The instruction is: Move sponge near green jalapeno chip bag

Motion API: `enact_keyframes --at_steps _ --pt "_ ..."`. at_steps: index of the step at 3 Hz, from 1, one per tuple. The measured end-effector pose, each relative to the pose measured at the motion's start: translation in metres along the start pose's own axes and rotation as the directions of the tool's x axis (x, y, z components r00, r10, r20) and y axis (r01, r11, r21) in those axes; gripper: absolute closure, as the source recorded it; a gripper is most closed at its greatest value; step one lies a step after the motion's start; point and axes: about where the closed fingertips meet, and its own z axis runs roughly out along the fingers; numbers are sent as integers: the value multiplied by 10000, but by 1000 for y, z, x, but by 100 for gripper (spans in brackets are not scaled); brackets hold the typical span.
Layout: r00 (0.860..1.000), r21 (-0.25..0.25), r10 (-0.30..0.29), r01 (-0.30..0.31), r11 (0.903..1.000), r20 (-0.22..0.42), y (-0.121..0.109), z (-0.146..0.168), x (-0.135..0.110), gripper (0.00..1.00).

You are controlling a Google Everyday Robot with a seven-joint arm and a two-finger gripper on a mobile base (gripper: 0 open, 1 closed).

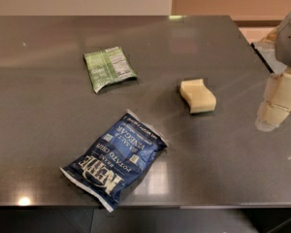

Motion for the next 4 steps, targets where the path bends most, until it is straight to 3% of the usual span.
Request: enact_keyframes --at_steps 2,4 --pt "9997 170 197 -199 9997 132 -13 6 -10 0" --pt "9919 393 1200 -1216 9918 406 -49 55 -18 0"
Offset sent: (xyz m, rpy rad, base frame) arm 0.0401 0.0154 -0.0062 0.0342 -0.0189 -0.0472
